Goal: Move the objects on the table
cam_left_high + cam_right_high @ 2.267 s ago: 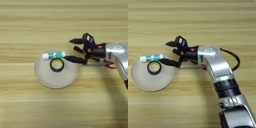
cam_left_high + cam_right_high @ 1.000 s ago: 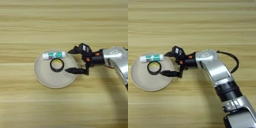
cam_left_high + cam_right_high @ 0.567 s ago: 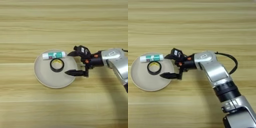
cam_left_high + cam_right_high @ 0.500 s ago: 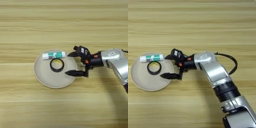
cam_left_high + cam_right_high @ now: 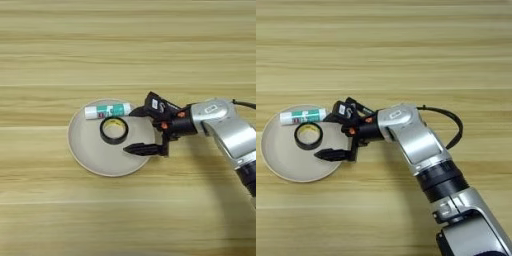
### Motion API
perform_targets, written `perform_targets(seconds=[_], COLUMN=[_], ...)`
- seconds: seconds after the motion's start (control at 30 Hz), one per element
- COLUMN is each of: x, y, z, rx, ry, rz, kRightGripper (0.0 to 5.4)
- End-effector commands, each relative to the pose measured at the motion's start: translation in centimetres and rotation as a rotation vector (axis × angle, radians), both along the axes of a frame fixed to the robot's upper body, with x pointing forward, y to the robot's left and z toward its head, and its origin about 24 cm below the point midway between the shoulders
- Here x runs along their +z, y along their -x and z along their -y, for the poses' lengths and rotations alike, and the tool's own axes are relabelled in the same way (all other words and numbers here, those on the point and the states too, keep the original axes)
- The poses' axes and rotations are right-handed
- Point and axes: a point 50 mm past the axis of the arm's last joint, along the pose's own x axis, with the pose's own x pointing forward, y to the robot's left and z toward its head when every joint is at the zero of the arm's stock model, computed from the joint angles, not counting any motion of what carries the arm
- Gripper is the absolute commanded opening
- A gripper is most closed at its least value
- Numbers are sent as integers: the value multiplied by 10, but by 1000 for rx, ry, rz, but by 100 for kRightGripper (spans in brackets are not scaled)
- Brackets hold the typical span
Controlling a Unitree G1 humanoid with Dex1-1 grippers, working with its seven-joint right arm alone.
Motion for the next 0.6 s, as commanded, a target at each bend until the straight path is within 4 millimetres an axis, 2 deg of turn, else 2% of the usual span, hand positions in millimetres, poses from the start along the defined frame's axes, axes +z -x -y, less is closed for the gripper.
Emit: perform_targets(seconds=[0.03, 0.6], x=[30, 21], y=[-16, -21], z=[-9, -19], rx=[4, -11], ry=[-5, 37], rz=[160, 170], kRightGripper=[537, 537])
